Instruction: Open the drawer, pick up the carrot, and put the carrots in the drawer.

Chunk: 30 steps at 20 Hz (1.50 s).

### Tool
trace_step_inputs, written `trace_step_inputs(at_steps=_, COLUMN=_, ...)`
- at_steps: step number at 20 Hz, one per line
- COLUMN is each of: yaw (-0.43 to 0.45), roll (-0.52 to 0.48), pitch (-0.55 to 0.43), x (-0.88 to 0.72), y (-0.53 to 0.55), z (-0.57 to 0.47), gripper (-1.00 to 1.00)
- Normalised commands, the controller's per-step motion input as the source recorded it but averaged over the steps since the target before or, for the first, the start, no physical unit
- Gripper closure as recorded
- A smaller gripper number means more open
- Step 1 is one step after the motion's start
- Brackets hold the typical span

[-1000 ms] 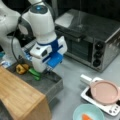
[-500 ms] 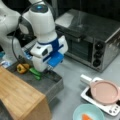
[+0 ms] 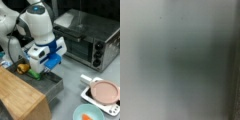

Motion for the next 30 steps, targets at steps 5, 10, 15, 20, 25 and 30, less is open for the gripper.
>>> trace_step_inputs(at_steps=5, yaw=0.068, roll=-0.003, pitch=0.086, x=0.2, y=-0.14, z=0.18, gripper=-1.0)
trace_step_inputs(at_steps=10, yaw=0.077, roll=-0.016, pitch=0.101, x=0.26, y=-0.12, z=0.19, gripper=-1.0)
trace_step_inputs(at_steps=15, yaw=0.071, roll=-0.008, pitch=0.109, x=0.39, y=-0.14, z=0.17, gripper=-1.0)
trace_step_inputs(at_steps=20, yaw=0.084, roll=0.013, pitch=0.131, x=0.47, y=-0.2, z=0.23, gripper=-1.0)
trace_step_inputs(at_steps=25, yaw=0.08, roll=0.022, pitch=0.173, x=0.51, y=-0.18, z=0.25, gripper=-1.0)
trace_step_inputs(at_steps=30, yaw=0.095, roll=0.048, pitch=0.211, x=0.39, y=-0.13, z=0.2, gripper=-1.0)
